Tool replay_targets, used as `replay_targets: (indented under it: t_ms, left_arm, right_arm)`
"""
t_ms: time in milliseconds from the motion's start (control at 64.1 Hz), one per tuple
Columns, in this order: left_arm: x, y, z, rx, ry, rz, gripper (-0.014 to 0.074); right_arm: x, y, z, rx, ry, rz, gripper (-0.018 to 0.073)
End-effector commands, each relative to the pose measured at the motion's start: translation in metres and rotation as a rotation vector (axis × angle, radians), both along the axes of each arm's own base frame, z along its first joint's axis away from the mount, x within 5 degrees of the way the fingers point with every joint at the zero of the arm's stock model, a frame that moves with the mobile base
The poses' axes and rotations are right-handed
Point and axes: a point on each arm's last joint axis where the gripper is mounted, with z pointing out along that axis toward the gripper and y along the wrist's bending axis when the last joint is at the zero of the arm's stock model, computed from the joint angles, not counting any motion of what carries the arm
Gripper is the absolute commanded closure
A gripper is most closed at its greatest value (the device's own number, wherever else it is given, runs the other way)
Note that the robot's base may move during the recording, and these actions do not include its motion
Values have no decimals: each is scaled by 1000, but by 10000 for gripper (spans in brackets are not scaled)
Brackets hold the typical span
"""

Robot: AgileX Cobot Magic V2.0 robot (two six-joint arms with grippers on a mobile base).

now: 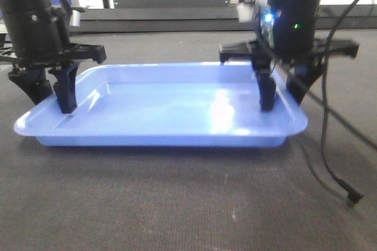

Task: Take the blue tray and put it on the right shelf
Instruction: 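Close both grippers on the tray rims and lift the tray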

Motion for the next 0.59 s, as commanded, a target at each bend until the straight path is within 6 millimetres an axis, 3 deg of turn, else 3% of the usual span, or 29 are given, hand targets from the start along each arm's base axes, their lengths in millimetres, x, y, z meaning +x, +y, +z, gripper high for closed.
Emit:
replay_targets:
  t_ms: [0,140,281,390,577]
  left_arm:
    - [-15,0,53,-48,-108,-6,643]
    - [-43,5,102,-78,-206,-21,643]
    - [-81,10,140,-85,-304,-42,643]
    - [-112,15,152,-99,-294,-35,643]
    - [-147,22,154,-97,-252,-42,643]
  right_arm:
    - [-12,-6,64,67,-194,22,504]
    - [-36,-14,102,90,-284,61,504]
    - [-68,-17,119,96,-315,120,504]
    - [-95,-21,125,84,-321,156,504]
    - [-134,-29,129,48,-305,211,504]
